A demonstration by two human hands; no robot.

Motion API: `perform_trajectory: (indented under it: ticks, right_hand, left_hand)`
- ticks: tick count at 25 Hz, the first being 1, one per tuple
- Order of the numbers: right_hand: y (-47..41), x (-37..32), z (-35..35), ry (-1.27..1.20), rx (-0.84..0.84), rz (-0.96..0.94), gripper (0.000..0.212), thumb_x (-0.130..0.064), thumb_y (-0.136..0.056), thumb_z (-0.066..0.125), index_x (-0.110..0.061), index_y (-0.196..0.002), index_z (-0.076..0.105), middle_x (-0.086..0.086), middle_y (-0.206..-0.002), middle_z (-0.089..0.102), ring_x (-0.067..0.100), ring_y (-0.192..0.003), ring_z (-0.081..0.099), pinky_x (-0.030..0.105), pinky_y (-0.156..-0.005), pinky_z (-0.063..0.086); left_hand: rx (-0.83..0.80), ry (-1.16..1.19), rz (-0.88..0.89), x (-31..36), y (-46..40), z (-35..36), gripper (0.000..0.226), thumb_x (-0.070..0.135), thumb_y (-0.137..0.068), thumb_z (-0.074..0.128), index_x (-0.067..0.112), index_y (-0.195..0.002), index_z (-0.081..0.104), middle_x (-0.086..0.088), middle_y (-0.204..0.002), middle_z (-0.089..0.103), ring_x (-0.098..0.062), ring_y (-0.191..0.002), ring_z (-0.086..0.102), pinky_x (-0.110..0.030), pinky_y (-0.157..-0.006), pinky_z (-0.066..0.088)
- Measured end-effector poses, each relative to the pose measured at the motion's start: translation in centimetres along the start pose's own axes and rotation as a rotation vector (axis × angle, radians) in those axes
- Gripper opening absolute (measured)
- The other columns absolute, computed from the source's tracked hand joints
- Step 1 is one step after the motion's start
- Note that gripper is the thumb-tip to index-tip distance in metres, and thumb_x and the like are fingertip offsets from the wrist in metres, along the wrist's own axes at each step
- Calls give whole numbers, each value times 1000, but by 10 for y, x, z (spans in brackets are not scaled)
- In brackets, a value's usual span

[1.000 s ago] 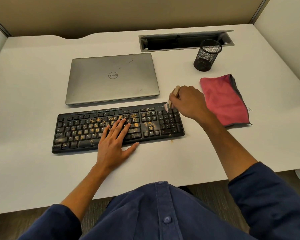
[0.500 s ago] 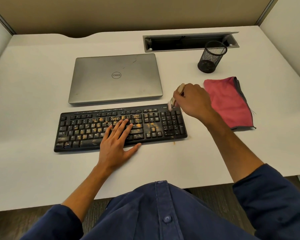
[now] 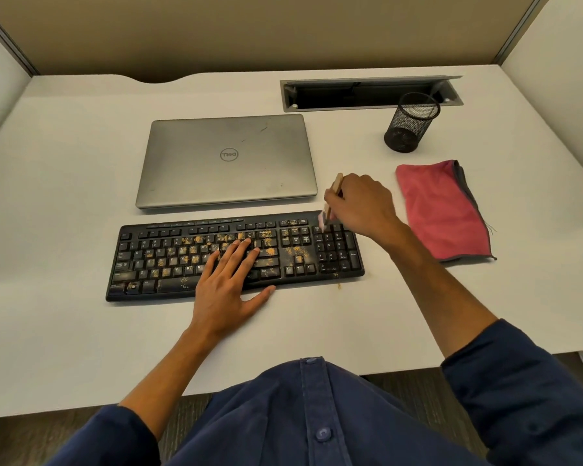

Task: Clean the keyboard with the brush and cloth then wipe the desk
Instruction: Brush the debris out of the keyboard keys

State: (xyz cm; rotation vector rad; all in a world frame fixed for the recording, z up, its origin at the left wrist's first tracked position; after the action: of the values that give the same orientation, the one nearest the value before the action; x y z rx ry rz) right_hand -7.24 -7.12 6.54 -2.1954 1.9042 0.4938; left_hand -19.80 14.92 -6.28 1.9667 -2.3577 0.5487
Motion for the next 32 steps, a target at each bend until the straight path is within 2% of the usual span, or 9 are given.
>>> perform_trajectory:
  ticks: [3,7,9,12,17,20,25,28,32]
  right_hand:
    - [9,0,7,22,-74,-20,37,-29,-96,45,-8,-77,69,3,-74,70,20,-66,61,31,-64,45]
    - [26,2,10,39,-173,-33,33,-28,-93,48,-10,-77,70,3,-74,71,20,-70,65,35,-73,54]
    - [36,0,10,62,-226,-48,32,-29,-93,50,-12,-75,69,2,-72,71,18,-68,65,32,-69,52]
    - [45,5,8,62,-284,-40,32,-30,-94,52,-16,-68,64,-3,-67,68,14,-63,61,27,-55,39]
    - [57,20,8,-104,-128,-56,37,-37,-95,46,-18,-76,71,-4,-68,72,17,-67,66,35,-64,51]
    - [67,28,7,-110,-119,-65,33,-33,-96,49,-21,-77,73,-5,-69,73,17,-70,66,37,-68,52]
    - [84,32,17,-242,-114,-111,33,-35,-96,53,-45,-67,62,-11,-86,76,11,-80,68,32,-71,51]
    - [94,48,18,-224,-41,-33,34,-44,-92,46,-41,-62,61,-13,-77,74,10,-74,67,37,-70,52]
    - [103,58,9,-223,106,-17,36,-36,-94,48,-40,-60,60,-12,-73,73,11,-63,65,40,-64,53]
  left_hand:
    - [3,-4,-2,0,0,0,76,69,-91,42,19,-149,45,-3,-158,37,-18,-148,28,-45,-123,19]
    - [4,-5,-1,0,0,0,76,70,-92,41,19,-149,46,-3,-158,38,-18,-148,28,-45,-122,19]
    - [-2,-3,-2,-1,0,0,77,70,-92,40,19,-149,45,-3,-158,38,-18,-148,28,-46,-122,19]
    - [-3,1,1,-1,0,0,77,71,-92,39,19,-149,45,-4,-158,37,-18,-148,28,-45,-123,18]
    - [-4,9,1,-1,0,1,77,70,-91,40,19,-149,44,-4,-158,37,-18,-149,28,-44,-123,17]
    - [-5,15,1,-1,-1,1,77,70,-91,40,19,-149,44,-5,-158,37,-18,-149,27,-45,-122,17]
    - [-9,13,1,-1,0,2,78,71,-91,38,19,-149,44,-5,-158,37,-19,-148,28,-47,-122,20]
    - [3,26,7,-1,-1,1,77,70,-92,39,18,-148,46,-5,-157,39,-20,-148,30,-47,-121,21]
    - [4,29,10,-2,-1,1,77,70,-92,40,18,-148,45,-5,-157,38,-20,-148,30,-48,-121,21]
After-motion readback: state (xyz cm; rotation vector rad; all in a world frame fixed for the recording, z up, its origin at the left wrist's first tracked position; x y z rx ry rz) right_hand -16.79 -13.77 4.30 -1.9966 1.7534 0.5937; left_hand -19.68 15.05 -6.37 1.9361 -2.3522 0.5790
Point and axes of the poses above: each hand's wrist, its own y-axis away from the middle knuckle, its own z-axis out of the palm, x = y × z, the point moved 5 cm from there along -y, towards the middle knuckle
